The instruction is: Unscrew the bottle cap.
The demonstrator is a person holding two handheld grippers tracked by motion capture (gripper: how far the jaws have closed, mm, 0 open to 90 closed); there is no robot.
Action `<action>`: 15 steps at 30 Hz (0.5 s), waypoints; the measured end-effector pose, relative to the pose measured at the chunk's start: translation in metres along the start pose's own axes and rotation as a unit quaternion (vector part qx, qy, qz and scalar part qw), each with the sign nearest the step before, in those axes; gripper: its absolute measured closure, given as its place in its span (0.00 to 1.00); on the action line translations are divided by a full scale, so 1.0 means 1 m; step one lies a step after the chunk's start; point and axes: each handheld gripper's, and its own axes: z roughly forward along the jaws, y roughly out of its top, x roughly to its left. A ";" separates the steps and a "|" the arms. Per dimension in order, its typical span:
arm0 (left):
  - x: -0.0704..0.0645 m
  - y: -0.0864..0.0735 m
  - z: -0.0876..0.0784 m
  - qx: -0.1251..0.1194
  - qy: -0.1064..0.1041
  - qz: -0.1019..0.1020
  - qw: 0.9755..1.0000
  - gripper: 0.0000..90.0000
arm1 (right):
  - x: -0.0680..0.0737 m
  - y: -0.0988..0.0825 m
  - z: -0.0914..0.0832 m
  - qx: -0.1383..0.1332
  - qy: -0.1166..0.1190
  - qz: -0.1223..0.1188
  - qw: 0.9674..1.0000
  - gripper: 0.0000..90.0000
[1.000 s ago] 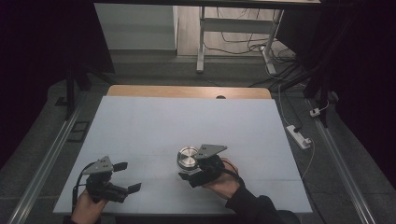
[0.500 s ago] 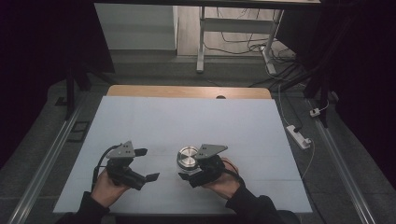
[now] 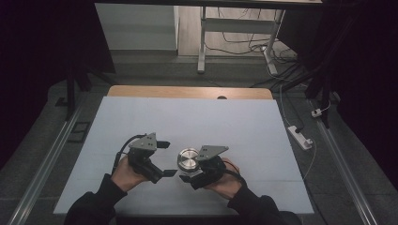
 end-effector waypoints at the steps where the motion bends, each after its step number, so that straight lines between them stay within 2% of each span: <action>1: 0.000 0.002 0.002 0.001 -0.007 0.006 1.000 0.01 | 0.000 0.000 0.000 0.001 0.002 -0.002 1.000 0.17; 5: 0.000 0.011 0.009 0.004 -0.034 0.033 0.999 0.03 | 0.000 0.000 0.001 0.004 0.014 -0.011 1.000 0.17; 8: -0.001 0.015 0.014 0.011 -0.057 0.059 0.997 0.06 | 0.001 0.000 0.001 0.007 0.028 -0.019 0.999 0.17; 12: -0.002 0.018 0.020 0.016 -0.072 0.077 0.994 0.09 | 0.002 0.001 0.002 0.008 0.045 -0.027 0.999 0.17; 14: -0.002 0.019 0.020 0.014 -0.075 0.079 0.994 0.12 | 0.003 0.001 0.002 0.009 0.049 -0.033 0.998 0.17; 15: -0.001 0.018 0.021 0.010 -0.084 0.080 0.993 0.14 | 0.003 0.001 0.002 0.010 0.053 -0.035 0.998 0.17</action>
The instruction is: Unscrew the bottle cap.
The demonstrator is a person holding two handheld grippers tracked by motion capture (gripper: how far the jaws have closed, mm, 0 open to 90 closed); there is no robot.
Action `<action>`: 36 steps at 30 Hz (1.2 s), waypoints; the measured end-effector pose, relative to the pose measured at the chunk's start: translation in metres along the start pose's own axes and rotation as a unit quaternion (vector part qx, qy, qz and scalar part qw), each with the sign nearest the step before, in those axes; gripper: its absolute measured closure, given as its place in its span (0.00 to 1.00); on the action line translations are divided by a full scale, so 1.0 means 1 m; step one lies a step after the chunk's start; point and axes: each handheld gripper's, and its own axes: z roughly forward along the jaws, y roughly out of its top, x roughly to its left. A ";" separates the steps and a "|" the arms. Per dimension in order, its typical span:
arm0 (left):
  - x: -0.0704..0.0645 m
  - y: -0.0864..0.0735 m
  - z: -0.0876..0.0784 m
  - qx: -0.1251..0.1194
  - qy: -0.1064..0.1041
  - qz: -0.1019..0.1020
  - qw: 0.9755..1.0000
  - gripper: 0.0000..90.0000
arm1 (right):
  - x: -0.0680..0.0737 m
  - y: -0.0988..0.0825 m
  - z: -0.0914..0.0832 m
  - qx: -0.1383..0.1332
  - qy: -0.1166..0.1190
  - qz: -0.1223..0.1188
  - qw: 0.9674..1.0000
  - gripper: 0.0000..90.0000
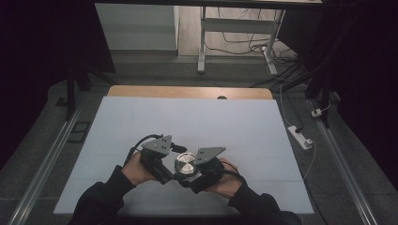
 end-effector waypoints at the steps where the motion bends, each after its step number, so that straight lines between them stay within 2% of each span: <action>1: 0.000 0.000 0.000 -0.002 -0.003 0.001 1.000 0.15 | 0.000 0.000 0.000 0.001 0.003 0.000 1.000 0.17; 3: 0.000 -0.001 0.000 -0.008 -0.005 0.005 1.000 0.22 | 0.001 0.000 0.000 0.003 0.006 -0.007 1.000 0.17; 5: -0.001 -0.001 -0.001 -0.009 0.002 0.008 1.000 0.23 | 0.001 0.001 0.000 0.003 0.004 -0.005 1.000 0.17; 9: -0.007 0.003 0.001 -0.003 0.042 0.001 0.999 0.23 | 0.000 0.001 -0.001 0.003 -0.013 -0.005 1.000 0.17; 11: -0.010 0.005 0.003 -0.005 0.065 -0.014 0.998 0.23 | -0.001 0.002 -0.002 0.003 -0.028 0.000 1.000 0.17; 14: -0.015 0.008 0.008 -0.004 0.110 -0.042 0.993 0.23 | -0.002 0.002 -0.002 0.002 -0.054 0.015 0.998 0.17; 18: -0.023 0.014 0.018 0.000 0.170 -0.077 0.982 0.23 | -0.004 0.001 -0.002 0.002 -0.094 0.040 0.995 0.17; 19: -0.024 0.015 0.020 0.002 0.179 -0.081 0.981 0.23 | -0.005 0.001 -0.002 0.004 -0.103 0.042 0.994 0.17; 20: -0.023 0.016 0.021 0.003 0.181 -0.082 0.980 0.23 | -0.006 0.000 -0.002 0.002 -0.107 0.046 0.993 0.17; 21: -0.022 0.016 0.022 0.004 0.176 -0.081 0.981 0.21 | -0.006 0.000 -0.002 0.001 -0.107 0.049 0.993 0.17; 23: -0.018 0.016 0.018 -0.001 0.160 -0.083 0.984 0.08 | -0.007 0.000 -0.003 -0.004 -0.102 0.052 0.993 0.17; 24: -0.018 0.016 0.018 -0.001 0.160 -0.083 0.984 0.04 | -0.007 0.000 -0.004 -0.007 -0.098 0.050 0.994 0.17; 27: -0.008 0.009 -0.003 -0.035 0.120 -0.080 0.989 0.01 | -0.006 0.000 -0.006 -0.017 -0.075 0.041 0.996 0.17; 29: -0.004 0.005 -0.014 -0.044 0.077 -0.068 0.994 0.02 | -0.006 0.001 -0.006 -0.014 -0.054 0.031 0.998 0.17; 33: -0.003 -0.002 -0.020 -0.022 0.026 -0.027 0.999 0.06 | -0.001 0.001 -0.003 -0.009 -0.018 0.016 1.000 0.17; 34: -0.003 -0.002 -0.020 -0.022 0.026 -0.027 0.999 0.06 | -0.001 0.001 -0.003 -0.009 -0.018 0.016 1.000 0.17; 35: -0.004 -0.003 -0.019 -0.014 0.025 -0.019 0.999 0.06 | 0.002 0.001 -0.001 -0.004 -0.003 0.005 1.000 0.17; 36: -0.006 -0.002 -0.016 -0.005 0.012 -0.008 1.000 0.07 | 0.003 0.001 0.000 -0.002 0.003 -0.003 1.000 0.17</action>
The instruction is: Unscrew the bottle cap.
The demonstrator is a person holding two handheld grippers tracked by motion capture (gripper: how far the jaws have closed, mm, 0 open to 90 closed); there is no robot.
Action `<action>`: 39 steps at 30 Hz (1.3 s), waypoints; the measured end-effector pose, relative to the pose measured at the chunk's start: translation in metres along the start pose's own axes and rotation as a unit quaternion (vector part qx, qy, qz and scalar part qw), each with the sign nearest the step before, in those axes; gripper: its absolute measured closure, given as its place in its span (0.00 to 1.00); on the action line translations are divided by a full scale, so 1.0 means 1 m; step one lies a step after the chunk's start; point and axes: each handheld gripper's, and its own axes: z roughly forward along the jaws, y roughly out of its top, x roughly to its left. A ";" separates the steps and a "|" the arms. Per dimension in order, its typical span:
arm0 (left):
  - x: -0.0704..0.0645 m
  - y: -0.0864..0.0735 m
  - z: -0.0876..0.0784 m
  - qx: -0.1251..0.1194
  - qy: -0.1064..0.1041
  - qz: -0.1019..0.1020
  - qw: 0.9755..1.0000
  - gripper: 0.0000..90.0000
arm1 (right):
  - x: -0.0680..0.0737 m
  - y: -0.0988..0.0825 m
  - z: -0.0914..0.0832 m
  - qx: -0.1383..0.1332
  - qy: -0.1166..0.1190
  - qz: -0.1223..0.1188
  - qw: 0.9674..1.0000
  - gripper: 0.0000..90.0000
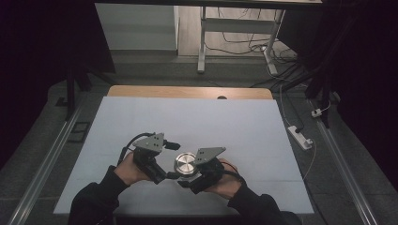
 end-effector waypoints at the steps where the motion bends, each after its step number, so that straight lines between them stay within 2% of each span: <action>1: 0.000 0.000 0.000 0.000 0.000 0.000 1.000 0.08 | 0.000 0.000 0.000 0.000 0.000 0.000 1.000 0.17; 5: -0.005 0.003 0.008 0.020 -0.001 0.026 0.999 0.13 | 0.004 0.000 0.002 0.009 0.015 -0.013 1.000 0.17; 8: -0.007 0.003 0.010 0.023 0.001 0.030 0.999 0.22 | 0.005 0.001 0.001 0.007 0.015 -0.015 1.000 0.17; 12: -0.010 0.005 0.012 0.022 0.034 0.029 0.999 0.23 | 0.003 0.001 0.000 0.006 -0.002 -0.011 1.000 0.17; 15: -0.012 0.007 0.016 0.020 0.071 0.012 0.997 0.23 | 0.000 0.001 -0.001 0.002 -0.025 0.007 1.000 0.17; 16: -0.014 0.009 0.018 0.019 0.086 0.004 0.996 0.23 | -0.002 0.000 -0.001 0.003 -0.035 0.011 0.999 0.17; 18: -0.018 0.013 0.024 0.022 0.124 -0.009 0.992 0.23 | -0.003 0.000 -0.002 0.002 -0.060 0.021 0.998 0.17; 21: -0.025 0.019 0.035 0.027 0.182 -0.034 0.982 0.23 | -0.006 -0.001 -0.002 0.000 -0.101 0.038 0.994 0.17; 22: -0.027 0.020 0.038 0.027 0.195 -0.042 0.980 0.23 | -0.006 -0.001 -0.003 -0.001 -0.113 0.045 0.993 0.17; 23: -0.027 0.021 0.039 0.027 0.201 -0.048 0.978 0.23 | -0.007 -0.001 -0.002 -0.001 -0.123 0.052 0.991 0.17; 24: -0.027 0.022 0.040 0.027 0.201 -0.050 0.978 0.23 | -0.007 -0.001 -0.003 -0.001 -0.128 0.055 0.990 0.17; 25: -0.026 0.022 0.039 0.026 0.195 -0.049 0.979 0.23 | -0.008 -0.002 -0.003 -0.001 -0.126 0.058 0.990 0.17; 26: -0.024 0.021 0.037 0.019 0.182 -0.051 0.982 0.22 | -0.008 -0.002 -0.003 -0.004 -0.123 0.058 0.991 0.17; 27: -0.021 0.021 0.033 0.009 0.166 -0.057 0.984 0.18 | -0.008 -0.002 -0.004 -0.007 -0.118 0.057 0.991 0.17; 29: -0.017 0.020 0.023 -0.019 0.143 -0.064 0.987 0.11 | -0.008 -0.001 -0.005 -0.013 -0.102 0.051 0.993 0.17; 31: -0.013 0.018 0.013 -0.038 0.111 -0.061 0.991 0.10 | -0.007 0.000 -0.006 -0.017 -0.081 0.045 0.996 0.17; 32: -0.011 0.016 0.008 -0.044 0.088 -0.055 0.994 0.11 | -0.006 0.001 -0.006 -0.018 -0.068 0.041 0.997 0.17; 33: -0.009 0.015 0.005 -0.045 0.066 -0.047 0.996 0.13 | -0.006 0.001 -0.006 -0.018 -0.055 0.037 0.998 0.17; 35: -0.007 0.011 0.002 -0.032 0.048 -0.033 0.998 0.13 | -0.004 0.001 -0.005 -0.017 -0.031 0.031 0.999 0.17; 37: -0.007 0.008 0.003 -0.009 0.041 -0.011 0.999 0.12 | -0.002 0.002 -0.003 -0.012 -0.015 0.019 1.000 0.17; 39: -0.006 0.006 0.006 0.003 0.033 0.000 0.999 0.11 | 0.001 0.002 -0.001 -0.007 -0.004 0.008 1.000 0.17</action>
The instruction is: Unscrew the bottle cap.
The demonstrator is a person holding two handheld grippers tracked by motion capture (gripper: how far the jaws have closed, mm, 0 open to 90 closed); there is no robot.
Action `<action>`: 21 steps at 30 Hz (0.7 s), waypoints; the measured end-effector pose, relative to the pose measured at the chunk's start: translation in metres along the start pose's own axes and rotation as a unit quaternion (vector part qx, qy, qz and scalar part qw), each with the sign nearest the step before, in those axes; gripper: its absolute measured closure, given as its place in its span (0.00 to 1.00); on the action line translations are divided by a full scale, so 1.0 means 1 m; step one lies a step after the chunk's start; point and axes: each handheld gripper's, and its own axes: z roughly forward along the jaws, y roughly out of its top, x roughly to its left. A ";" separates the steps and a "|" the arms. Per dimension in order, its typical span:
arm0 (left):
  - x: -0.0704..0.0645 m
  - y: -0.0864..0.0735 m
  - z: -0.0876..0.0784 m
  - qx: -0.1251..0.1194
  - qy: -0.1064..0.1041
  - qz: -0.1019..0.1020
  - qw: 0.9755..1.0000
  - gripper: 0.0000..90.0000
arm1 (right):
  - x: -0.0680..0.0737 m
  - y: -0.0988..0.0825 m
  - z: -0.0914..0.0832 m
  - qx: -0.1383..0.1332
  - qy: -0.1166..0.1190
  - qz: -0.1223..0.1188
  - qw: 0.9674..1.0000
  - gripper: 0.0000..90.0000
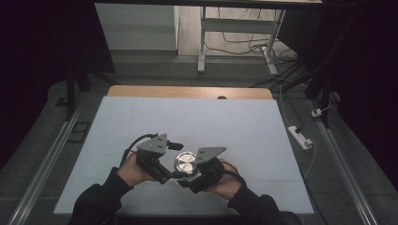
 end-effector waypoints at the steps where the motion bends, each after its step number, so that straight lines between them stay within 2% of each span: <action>1: 0.000 -0.001 0.002 0.003 -0.003 0.004 1.000 0.11 | 0.001 0.000 0.001 0.003 0.003 -0.003 1.000 0.17; 4: -0.001 -0.002 0.005 0.010 -0.011 0.012 1.000 0.15 | 0.004 0.000 0.003 0.012 0.006 -0.007 1.000 0.17; 5: -0.002 -0.003 0.007 0.013 -0.016 0.022 1.000 0.18 | 0.004 0.000 0.003 0.013 0.005 -0.007 1.000 0.17; 6: -0.003 -0.003 0.008 0.011 -0.010 0.022 1.000 0.21 | 0.004 -0.001 0.003 0.014 0.004 -0.006 1.000 0.17; 11: -0.008 0.000 0.011 0.010 0.027 0.018 0.999 0.22 | 0.001 -0.001 0.001 0.010 -0.013 -0.003 1.000 0.17; 12: -0.008 0.000 0.011 0.010 0.027 0.018 0.999 0.22 | 0.001 -0.001 0.001 0.010 -0.013 -0.003 1.000 0.17; 13: -0.010 0.002 0.013 0.013 0.047 0.010 0.999 0.22 | 0.000 -0.001 0.000 0.010 -0.024 0.003 1.000 0.17; 15: -0.013 0.004 0.017 0.017 0.073 0.001 0.997 0.22 | -0.003 -0.002 0.000 0.010 -0.037 0.008 0.999 0.17; 16: -0.013 0.004 0.017 0.017 0.073 0.001 0.997 0.22 | -0.003 -0.002 0.000 0.010 -0.045 0.015 0.999 0.17; 18: -0.017 0.008 0.023 0.021 0.107 -0.014 0.994 0.22 | -0.005 -0.002 0.000 0.010 -0.052 0.018 0.998 0.17; 19: -0.021 0.012 0.028 0.025 0.135 -0.029 0.990 0.22 | -0.007 -0.003 0.000 0.010 -0.066 0.030 0.997 0.17; 21: -0.024 0.015 0.030 0.028 0.143 -0.025 0.989 0.21 | -0.009 -0.003 -0.001 0.007 -0.067 0.036 0.997 0.17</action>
